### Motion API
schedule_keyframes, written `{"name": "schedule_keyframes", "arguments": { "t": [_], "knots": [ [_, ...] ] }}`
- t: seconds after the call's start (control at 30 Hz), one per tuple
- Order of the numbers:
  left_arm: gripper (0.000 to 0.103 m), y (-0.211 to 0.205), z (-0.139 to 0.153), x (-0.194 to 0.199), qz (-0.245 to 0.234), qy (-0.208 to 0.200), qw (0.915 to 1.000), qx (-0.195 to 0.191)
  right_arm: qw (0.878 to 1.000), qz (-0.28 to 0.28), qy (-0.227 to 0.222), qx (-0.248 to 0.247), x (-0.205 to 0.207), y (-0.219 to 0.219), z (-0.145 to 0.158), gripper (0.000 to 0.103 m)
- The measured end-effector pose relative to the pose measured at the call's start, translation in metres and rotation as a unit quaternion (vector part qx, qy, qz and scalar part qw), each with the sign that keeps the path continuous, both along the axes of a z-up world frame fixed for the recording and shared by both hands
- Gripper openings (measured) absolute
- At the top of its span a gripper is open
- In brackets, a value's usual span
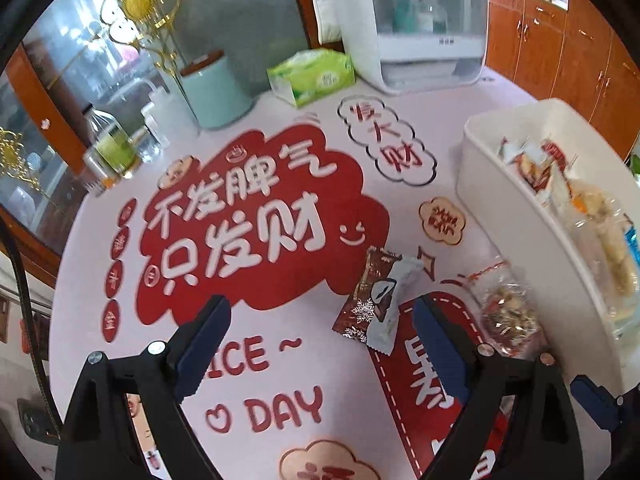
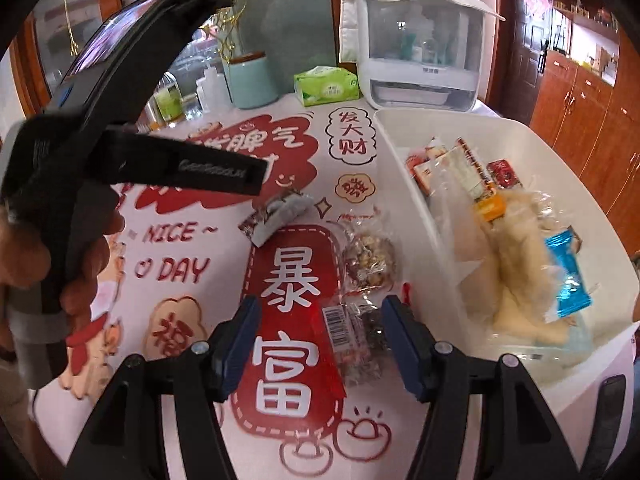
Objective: Organize snacks
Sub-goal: 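Grasp the brown-white chocolate pack with left tool while right tool grasps nut-cluster bag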
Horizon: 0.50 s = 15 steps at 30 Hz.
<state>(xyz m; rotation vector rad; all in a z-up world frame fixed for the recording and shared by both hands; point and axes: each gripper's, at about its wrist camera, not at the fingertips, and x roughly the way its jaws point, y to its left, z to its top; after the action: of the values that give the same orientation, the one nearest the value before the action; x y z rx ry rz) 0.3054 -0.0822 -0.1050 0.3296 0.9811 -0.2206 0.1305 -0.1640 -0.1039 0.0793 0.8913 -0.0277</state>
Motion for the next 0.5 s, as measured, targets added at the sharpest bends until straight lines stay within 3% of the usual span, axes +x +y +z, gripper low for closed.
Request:
{"name": "schedule_keyframes", "arguments": {
  "t": [0.2,0.5],
  "knots": [
    [0.092,-0.004,-0.030,0.018,0.002,0.019,0.9995,-0.025,0.995,-0.022,-0.046,-0.091,0.019,0.021,-0.019,0.063],
    [0.091,-0.018,-0.056,0.041,-0.004,0.026,0.9990,-0.037,0.981,-0.072,-0.051,-0.172,0.050,0.039,-0.047,0.063]
  ]
}}
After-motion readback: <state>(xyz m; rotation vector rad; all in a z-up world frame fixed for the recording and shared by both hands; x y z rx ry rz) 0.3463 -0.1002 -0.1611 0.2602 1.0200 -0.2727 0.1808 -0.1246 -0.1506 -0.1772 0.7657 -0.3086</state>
